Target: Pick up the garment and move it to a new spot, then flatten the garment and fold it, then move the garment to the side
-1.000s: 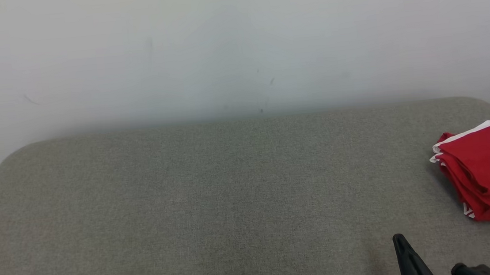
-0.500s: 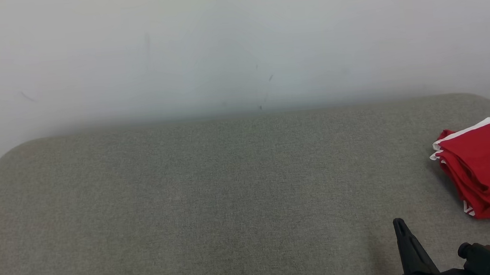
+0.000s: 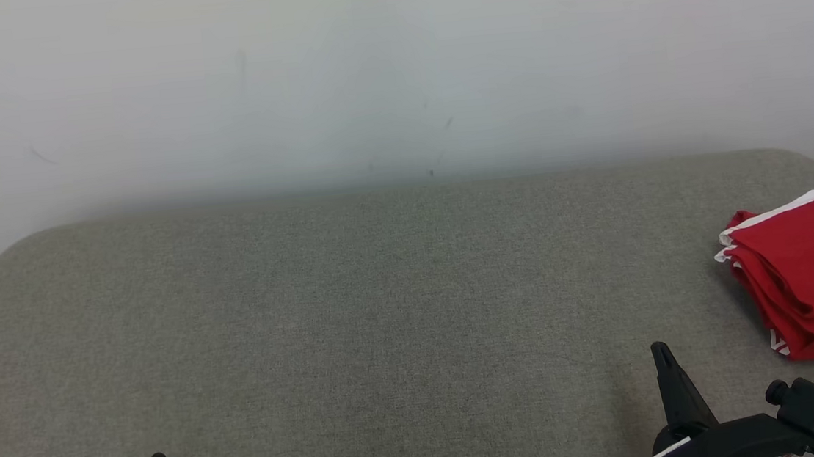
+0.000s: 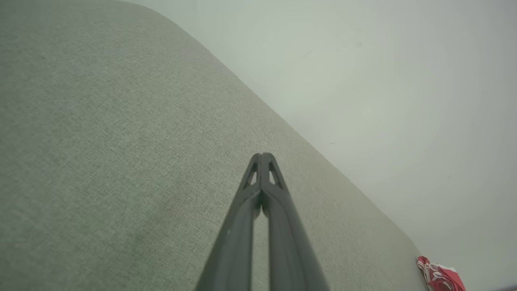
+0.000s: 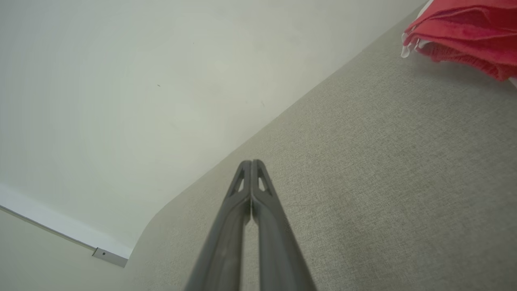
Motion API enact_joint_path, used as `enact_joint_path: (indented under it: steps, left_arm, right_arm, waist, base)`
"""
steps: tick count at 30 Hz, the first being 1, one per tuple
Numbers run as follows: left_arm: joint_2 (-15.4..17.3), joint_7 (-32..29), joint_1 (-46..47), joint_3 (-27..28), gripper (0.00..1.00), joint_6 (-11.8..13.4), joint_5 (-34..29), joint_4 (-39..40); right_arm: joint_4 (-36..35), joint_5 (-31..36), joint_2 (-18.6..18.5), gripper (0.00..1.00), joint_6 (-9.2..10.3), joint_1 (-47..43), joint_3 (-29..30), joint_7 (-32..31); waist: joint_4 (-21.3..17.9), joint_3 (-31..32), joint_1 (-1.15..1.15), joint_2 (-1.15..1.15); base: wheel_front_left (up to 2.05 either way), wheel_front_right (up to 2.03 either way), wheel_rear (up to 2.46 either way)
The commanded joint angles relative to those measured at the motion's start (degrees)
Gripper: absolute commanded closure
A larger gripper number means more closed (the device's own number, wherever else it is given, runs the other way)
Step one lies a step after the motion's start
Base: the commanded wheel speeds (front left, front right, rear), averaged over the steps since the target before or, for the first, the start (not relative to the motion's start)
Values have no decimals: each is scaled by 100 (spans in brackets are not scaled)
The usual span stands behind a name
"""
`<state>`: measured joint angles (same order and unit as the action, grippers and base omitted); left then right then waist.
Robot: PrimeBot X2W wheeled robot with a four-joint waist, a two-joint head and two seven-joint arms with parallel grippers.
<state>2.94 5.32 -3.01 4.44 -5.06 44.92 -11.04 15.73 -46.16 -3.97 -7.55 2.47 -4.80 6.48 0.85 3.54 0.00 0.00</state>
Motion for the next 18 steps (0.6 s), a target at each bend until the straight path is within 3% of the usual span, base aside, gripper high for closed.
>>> enact_joint_path:
  steps: [1, 18]
  left_arm:
    - [-2, -44, 177, 61, 100, -30, 168, 43]
    - [-3, -367, 403, 350, 100, -91, 1347, -60]
  right_arm:
    - [-24, -176, 9, 100, 4, 174, 19, -48]
    - [285, -1385, 40, 100, 5, 595, 78, -353]
  waist:
    - [-1, -5, 0, 0]
    - [-16, -84, 0, 0]
  base:
    - [0, 0, 0]
    - [0, 0, 0]
